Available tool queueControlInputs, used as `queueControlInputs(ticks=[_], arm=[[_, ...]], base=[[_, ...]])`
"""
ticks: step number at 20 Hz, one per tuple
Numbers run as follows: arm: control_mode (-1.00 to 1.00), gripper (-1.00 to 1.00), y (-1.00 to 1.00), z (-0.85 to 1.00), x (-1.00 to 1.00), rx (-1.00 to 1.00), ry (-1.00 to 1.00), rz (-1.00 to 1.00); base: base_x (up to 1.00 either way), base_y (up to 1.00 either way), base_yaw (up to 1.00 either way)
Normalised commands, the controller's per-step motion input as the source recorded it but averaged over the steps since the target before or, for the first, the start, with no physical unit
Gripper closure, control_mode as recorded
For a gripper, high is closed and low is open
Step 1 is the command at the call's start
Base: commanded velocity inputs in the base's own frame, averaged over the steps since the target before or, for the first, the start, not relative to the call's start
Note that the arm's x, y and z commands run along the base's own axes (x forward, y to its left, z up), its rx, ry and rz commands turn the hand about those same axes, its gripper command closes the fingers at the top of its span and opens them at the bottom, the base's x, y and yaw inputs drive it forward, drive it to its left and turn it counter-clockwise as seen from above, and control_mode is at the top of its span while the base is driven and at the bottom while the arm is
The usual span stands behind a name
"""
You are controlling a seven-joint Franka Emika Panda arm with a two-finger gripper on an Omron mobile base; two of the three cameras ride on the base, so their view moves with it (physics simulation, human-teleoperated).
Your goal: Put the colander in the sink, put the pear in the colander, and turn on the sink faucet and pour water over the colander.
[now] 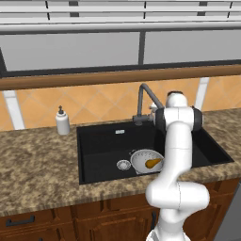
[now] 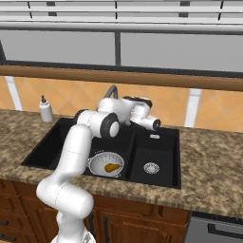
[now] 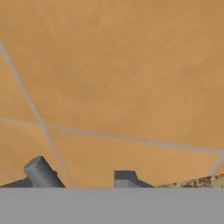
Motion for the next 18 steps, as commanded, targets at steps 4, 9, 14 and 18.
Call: queueControlInputs(ticks=[4,9,14,18], arm=[[-1.0,1.0,-0.86,-0.04,0.0,0.0,0.0,-0.08],[-1.0,1.0,-0.8,-0.03,0.0,0.0,0.0,-0.07],[-1.0,1.0,-0.56,0.0,-0.07,0.01,0.0,-0.02],[-1.0,1.0,-0.25,0.0,-0.1,0.08,0.0,0.0]], base=[[0.0,0.0,0.0],[0.0,0.0,0.0],[0.0,0.0,0.0],[0.0,0.0,0.0]])
